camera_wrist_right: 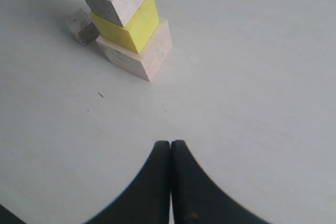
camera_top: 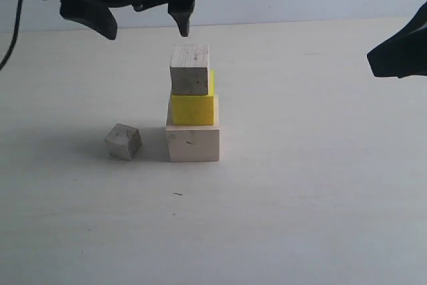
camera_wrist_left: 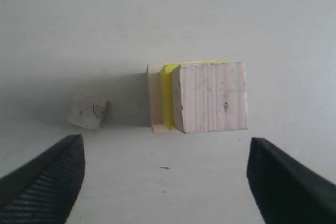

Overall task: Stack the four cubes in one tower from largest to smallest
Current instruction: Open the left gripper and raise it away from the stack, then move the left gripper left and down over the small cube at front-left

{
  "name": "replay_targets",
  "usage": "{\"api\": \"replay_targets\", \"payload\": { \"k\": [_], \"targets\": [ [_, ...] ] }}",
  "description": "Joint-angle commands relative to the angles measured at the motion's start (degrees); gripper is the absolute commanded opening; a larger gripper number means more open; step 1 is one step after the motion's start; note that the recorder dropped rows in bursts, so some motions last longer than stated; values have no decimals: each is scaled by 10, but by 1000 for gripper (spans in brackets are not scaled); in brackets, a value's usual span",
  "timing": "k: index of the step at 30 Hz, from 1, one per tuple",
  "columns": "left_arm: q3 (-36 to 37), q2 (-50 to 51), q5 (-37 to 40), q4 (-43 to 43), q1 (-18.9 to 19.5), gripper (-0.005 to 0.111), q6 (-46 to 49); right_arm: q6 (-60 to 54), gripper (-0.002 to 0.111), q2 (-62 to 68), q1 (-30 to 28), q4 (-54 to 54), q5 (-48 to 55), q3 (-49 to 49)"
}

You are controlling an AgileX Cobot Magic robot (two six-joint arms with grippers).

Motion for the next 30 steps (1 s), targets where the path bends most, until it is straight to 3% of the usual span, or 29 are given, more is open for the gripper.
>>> {"api": "replay_targets", "payload": {
  "k": [1, 5, 9, 17, 20, 30],
  "targets": [
    [-3, -32, 7, 0, -2, 80, 53, 0, 0, -5, 0, 1, -4, 2],
    [-3, -46, 7, 1, -2, 73, 120, 0, 0, -5, 0, 1, -4, 2],
    [8, -51, 7, 4, -2, 59, 187, 0, 0, -5, 0, 1, -4, 2],
    [116, -53, 7, 46, -2, 34, 266, 0, 0, -5, 0, 1, -5, 2],
    [169, -65, 7, 85, -2, 33, 252, 0, 0, -5, 0, 1, -5, 2],
    [293, -204, -21, 85, 38, 33, 239, 0, 0, -5, 0, 7, -5, 2]
  ]
}}
